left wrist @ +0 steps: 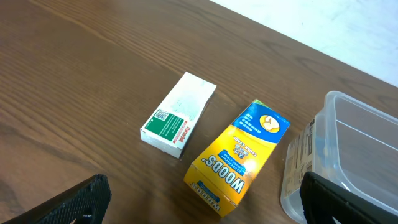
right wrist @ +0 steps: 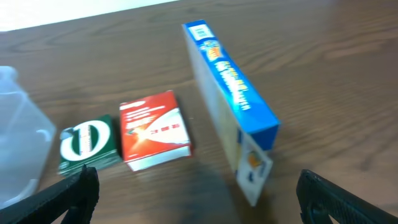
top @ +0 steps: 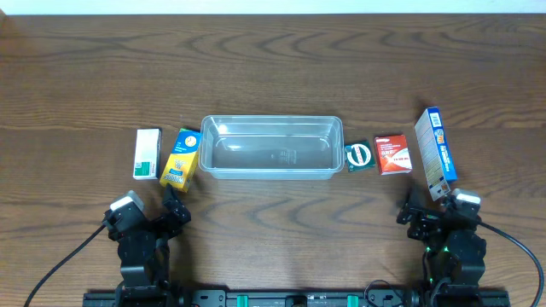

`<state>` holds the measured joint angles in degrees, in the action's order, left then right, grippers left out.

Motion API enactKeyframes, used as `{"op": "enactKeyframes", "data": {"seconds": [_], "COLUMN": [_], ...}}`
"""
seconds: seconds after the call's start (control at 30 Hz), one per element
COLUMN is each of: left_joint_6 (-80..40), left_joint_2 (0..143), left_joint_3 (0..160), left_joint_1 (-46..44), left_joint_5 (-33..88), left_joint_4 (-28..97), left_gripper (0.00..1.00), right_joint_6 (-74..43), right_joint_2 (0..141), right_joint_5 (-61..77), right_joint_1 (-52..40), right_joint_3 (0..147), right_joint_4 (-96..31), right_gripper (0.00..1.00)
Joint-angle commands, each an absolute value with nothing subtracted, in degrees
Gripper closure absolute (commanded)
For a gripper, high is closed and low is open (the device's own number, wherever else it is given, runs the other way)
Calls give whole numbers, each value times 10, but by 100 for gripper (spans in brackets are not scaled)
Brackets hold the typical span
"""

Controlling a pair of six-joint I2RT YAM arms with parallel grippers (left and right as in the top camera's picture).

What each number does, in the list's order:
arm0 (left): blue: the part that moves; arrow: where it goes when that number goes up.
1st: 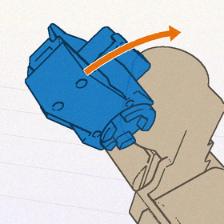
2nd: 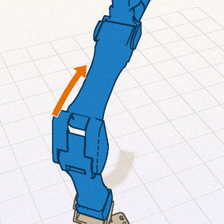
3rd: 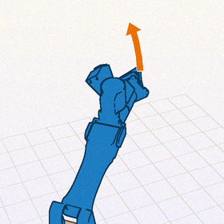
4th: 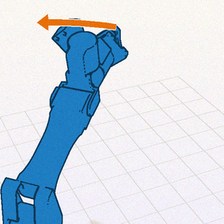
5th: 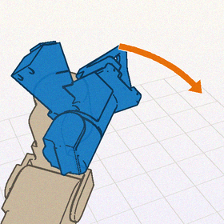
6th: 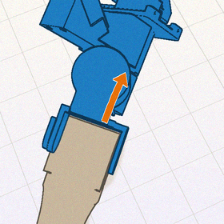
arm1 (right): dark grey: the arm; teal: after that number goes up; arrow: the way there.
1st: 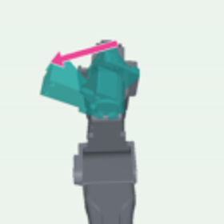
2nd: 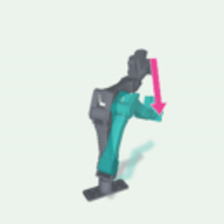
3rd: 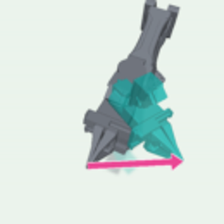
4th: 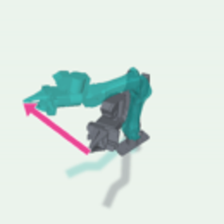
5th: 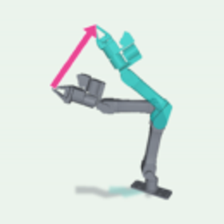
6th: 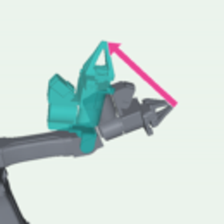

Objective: Pack container

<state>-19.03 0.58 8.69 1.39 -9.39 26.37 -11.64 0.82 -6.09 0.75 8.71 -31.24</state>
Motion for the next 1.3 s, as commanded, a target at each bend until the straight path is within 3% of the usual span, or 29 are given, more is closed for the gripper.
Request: {"op": "enactKeyframes", "data": {"seconds": [0.0, 0.37, 0.57, 0.8, 1.07, 1.27], "left_joint_6": [-182, -182, -182, -182, -182, -182], "left_joint_2": [2, 2, 2, 2, 2, 2], "left_joint_3": [76, 76, 76, 76, 76, 76], "left_joint_1": [11, 11, 11, 11, 11, 11], "left_joint_5": [-96, -96, -96, -96, -96, -96], "left_joint_4": [263, 263, 263, 263, 263, 263], "left_gripper": [2, 2, 2, 2, 2, 2], "right_joint_6": [-128, -149, -182, -154, -38, -31], "right_joint_2": [3, 4, 56, 254, 561, 697], "right_joint_5": [3, 170, 155, 90, -63, -78], "right_joint_1": [12, 12, 12, 12, 12, 12], "right_joint_3": [84, 94, 189, 393, 686, 778], "right_joint_4": [-308, -249, -243, -342, -562, -613], "right_gripper": [1, 1, 1, 1, 1, 1]}}
